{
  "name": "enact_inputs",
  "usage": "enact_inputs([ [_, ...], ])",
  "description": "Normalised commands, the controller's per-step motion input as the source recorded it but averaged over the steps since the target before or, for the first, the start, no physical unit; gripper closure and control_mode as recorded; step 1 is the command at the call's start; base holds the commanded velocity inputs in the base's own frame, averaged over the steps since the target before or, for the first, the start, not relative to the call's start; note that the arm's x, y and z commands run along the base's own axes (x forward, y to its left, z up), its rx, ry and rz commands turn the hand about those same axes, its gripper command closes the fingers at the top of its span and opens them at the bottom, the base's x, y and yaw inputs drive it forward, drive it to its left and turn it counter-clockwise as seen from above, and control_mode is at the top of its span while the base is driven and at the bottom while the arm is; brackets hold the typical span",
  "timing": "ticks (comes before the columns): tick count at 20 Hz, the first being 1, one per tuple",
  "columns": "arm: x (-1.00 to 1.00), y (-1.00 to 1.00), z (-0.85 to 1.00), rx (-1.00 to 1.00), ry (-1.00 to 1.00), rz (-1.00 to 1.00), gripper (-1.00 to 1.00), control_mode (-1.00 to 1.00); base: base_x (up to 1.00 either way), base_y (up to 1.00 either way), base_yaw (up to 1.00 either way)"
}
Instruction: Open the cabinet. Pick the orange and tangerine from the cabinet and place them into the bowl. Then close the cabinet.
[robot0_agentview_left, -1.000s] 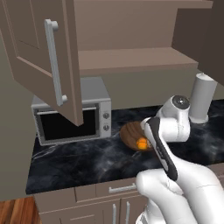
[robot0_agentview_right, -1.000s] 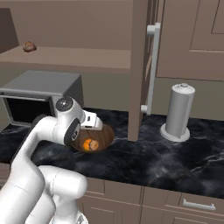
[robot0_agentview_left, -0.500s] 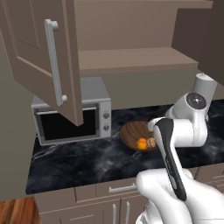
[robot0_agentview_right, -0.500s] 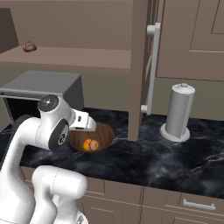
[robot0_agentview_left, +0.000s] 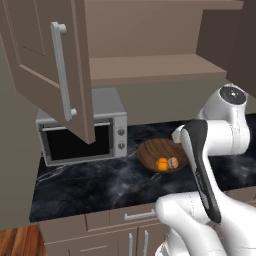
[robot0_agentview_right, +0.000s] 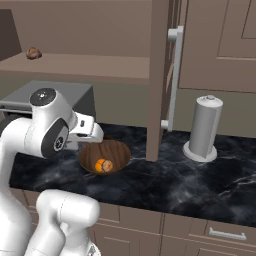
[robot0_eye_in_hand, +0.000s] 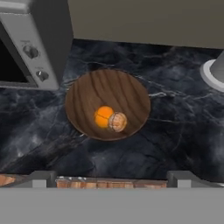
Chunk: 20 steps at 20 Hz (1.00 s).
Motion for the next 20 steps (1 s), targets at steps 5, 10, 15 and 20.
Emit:
enact_inputs([
  [5,-0.54,0.14,0.15,0.00,0.00,0.00,-1.00,-1.00,0.00,0.00,0.00],
  [10,-0.55,0.15,0.24,0.00,0.00,0.00,-1.00,-1.00,0.00,0.00,0.00],
  [15,-0.50,0.03,0.42,0.00,0.00,-0.01,-1.00,-1.00,0.00,0.00,0.00],
  [20,-0.53,0.00,0.48,0.00,0.00,-0.03,-1.00,-1.00,0.00,0.00,0.00],
])
